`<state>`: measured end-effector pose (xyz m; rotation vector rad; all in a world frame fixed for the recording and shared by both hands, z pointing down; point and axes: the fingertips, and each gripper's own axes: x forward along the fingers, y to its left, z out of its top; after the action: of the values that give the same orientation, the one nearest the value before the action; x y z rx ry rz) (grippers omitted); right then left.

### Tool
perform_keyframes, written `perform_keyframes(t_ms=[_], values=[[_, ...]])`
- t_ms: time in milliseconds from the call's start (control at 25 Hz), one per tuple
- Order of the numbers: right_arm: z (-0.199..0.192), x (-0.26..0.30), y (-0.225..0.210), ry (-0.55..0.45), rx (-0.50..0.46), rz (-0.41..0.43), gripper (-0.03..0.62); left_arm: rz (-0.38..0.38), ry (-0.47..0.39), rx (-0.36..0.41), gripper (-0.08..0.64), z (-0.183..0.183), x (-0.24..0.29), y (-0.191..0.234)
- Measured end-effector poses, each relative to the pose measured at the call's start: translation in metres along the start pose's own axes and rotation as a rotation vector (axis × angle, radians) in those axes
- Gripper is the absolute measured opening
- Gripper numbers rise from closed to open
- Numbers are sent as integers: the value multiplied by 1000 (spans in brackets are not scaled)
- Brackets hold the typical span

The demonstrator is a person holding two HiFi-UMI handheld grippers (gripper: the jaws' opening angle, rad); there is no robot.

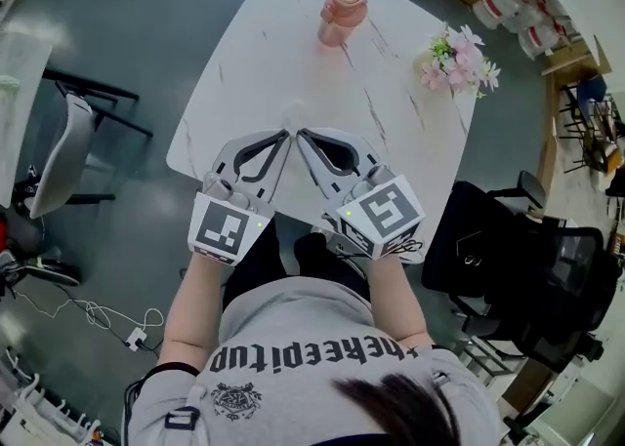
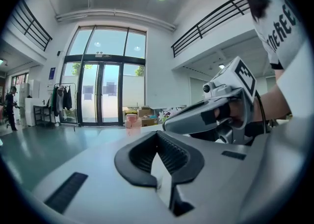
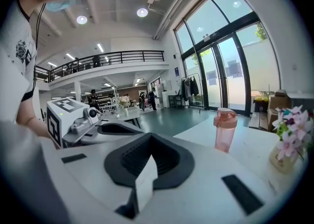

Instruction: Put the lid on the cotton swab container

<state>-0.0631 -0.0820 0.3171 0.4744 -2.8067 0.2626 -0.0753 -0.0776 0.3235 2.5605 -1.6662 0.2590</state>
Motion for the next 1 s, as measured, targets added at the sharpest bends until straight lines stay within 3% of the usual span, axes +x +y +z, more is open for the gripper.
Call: perform_keyframes(t_ms=[1000], values=[[46,-54,31,-150,-110,162,11,197,-148,8,15,70,-33,-37]])
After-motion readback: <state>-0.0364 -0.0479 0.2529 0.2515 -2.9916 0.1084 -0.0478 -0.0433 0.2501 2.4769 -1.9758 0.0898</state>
